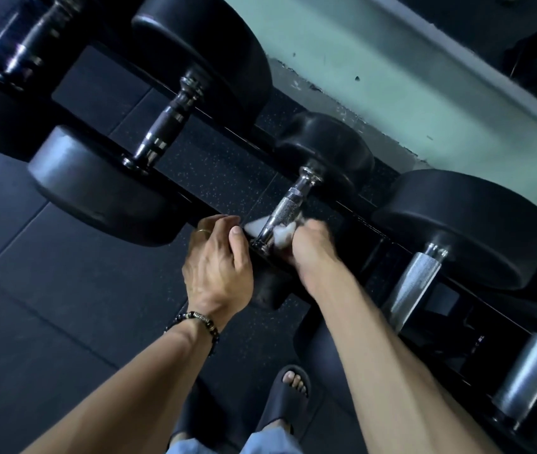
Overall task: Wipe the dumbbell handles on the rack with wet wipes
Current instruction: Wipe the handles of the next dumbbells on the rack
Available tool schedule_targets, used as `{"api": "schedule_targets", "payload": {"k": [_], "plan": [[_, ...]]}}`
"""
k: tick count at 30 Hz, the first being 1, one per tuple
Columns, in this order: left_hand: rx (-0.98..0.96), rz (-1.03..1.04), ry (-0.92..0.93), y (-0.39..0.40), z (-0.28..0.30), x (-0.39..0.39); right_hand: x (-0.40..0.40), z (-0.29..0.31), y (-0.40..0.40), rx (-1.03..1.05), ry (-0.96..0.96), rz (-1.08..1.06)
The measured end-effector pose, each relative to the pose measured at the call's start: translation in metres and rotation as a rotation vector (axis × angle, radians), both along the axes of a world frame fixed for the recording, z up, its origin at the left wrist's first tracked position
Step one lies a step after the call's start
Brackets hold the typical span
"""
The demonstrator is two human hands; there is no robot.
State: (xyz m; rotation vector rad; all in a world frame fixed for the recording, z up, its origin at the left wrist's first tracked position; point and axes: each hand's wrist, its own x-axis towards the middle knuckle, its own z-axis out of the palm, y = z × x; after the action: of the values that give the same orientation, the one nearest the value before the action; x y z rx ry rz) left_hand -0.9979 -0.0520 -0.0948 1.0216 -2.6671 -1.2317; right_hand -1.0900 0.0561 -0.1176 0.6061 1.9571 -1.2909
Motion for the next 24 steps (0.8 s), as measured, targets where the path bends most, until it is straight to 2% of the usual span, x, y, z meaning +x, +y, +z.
{"api": "schedule_targets", "payload": {"k": [2, 5, 6, 8, 11, 12, 13, 17, 19, 22, 24], "plan": [[0.0, 0.006, 0.002, 0.0, 0.0, 0.0, 0.009, 0.0, 0.007, 0.004, 0.03, 0.053], [0.001, 0.002, 0.008, 0.0, -0.002, 0.0, -0.013, -0.002, -0.001, 0.031, 0.191, -0.207], [0.0, 0.002, 0.006, 0.0, -0.002, 0.0, -0.017, -0.002, -0.006, 0.044, 0.208, -0.231], [-0.007, -0.002, 0.0, 0.0, -0.001, 0.0, -0.006, -0.009, -0.008, 0.091, 0.164, -0.128], [-0.002, 0.0, -0.005, 0.001, 0.0, 0.0, 0.019, 0.004, 0.005, 0.16, 0.07, 0.171], [-0.002, 0.004, 0.0, 0.0, 0.0, 0.0, 0.016, 0.011, 0.009, 0.155, 0.082, 0.211], [-0.001, 0.006, 0.004, 0.0, 0.0, 0.0, 0.01, 0.013, 0.012, 0.123, 0.12, 0.191], [-0.006, 0.005, 0.009, 0.0, -0.001, 0.0, -0.023, 0.006, 0.003, -0.056, 0.187, -0.195], [-0.007, 0.001, -0.007, 0.0, 0.0, -0.001, -0.016, -0.008, 0.003, -0.047, 0.195, -0.128], [-0.005, 0.005, -0.003, -0.001, 0.001, -0.001, 0.012, 0.011, 0.008, -0.115, 0.023, 0.031], [-0.002, 0.011, -0.006, 0.0, 0.001, 0.0, 0.006, 0.022, 0.006, -0.166, 0.033, -0.042]]}}
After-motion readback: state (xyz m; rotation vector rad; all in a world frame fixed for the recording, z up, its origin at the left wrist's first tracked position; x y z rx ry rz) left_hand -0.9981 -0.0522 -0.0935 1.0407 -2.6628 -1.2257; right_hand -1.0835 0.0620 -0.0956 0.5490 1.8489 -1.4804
